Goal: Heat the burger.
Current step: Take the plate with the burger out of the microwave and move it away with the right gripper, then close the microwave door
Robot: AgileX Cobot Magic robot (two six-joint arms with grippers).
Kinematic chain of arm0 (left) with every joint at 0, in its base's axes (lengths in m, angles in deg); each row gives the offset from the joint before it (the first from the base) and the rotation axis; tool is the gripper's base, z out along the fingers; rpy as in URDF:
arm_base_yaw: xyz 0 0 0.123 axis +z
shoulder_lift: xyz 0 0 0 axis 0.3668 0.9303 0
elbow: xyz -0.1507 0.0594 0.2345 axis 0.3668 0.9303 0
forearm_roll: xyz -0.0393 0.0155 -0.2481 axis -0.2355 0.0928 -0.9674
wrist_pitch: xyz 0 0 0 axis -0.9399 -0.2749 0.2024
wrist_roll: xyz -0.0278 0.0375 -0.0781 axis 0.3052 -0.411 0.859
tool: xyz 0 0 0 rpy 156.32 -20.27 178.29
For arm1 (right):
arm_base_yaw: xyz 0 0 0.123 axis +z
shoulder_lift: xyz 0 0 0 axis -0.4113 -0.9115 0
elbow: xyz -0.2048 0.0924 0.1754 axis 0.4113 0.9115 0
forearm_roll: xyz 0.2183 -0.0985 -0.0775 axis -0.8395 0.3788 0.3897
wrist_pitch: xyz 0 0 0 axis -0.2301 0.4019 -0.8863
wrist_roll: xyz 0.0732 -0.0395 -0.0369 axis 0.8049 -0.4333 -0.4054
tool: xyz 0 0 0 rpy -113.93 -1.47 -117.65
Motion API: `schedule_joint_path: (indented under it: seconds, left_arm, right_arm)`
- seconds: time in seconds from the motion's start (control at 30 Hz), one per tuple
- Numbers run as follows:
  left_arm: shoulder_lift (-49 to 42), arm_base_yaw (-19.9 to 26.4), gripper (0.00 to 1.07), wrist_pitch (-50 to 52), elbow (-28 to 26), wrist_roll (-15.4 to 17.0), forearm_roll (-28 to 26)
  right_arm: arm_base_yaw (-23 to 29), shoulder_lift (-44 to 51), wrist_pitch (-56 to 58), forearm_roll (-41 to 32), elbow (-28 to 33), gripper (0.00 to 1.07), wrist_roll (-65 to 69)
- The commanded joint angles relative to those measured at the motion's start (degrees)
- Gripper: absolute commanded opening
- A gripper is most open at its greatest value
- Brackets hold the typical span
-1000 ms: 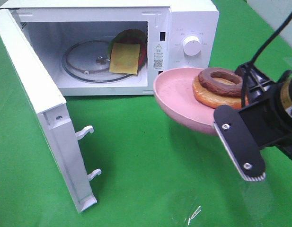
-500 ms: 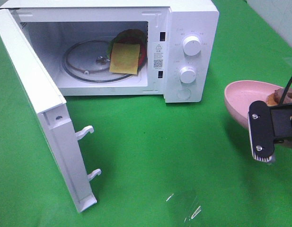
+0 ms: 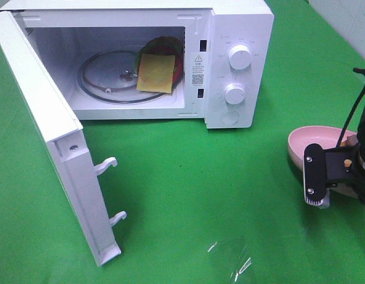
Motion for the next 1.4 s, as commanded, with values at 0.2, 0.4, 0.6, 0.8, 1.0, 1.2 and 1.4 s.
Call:
schedule_joint_path:
  seconds: [0.2,0.4,0.6,0.8,1.0,1.2,1.4]
  left_arm:
    - [-0.46,0.23,0.0,0.63,0.11,0.23,-0.23]
    - [-0.46,0.23,0.0,0.63,0.11,0.23,-0.23]
    - [-0.46,0.23,0.0,0.63,0.11,0.23,-0.23]
    - [-0.46,0.23,0.0,0.63,0.11,0.23,-0.23]
    - [-0.46,0.23,0.0,0.63,0.11,0.23,-0.23]
    - [-0.46,0.23,0.0,0.63,0.11,0.23,-0.23]
    - [-0.46,0.23,0.0,0.63,0.11,0.23,-0.23]
  right_arm:
    - [0.06,1.6,0.8,-2.41,0.06,0.44,2.35]
    - [0.06,7.79,7.73,-17.19,-5.1,0.61,2.81]
    - [-1.09,9.11,18.16,-25.1,-13.75,0.67,15.07]
    - [-11.0,9.45,27.73,-34.66,-22.12,0.73,22.4]
    - [-23.38,16.56,29.79,-46.52,-22.29,0.72,28.71]
    - [-23.32,28.53,31.91,-45.78,-20.4,0.67,29.28]
    - [-23.32,43.2,31.91,-44.98,-13.58,0.62,29.39]
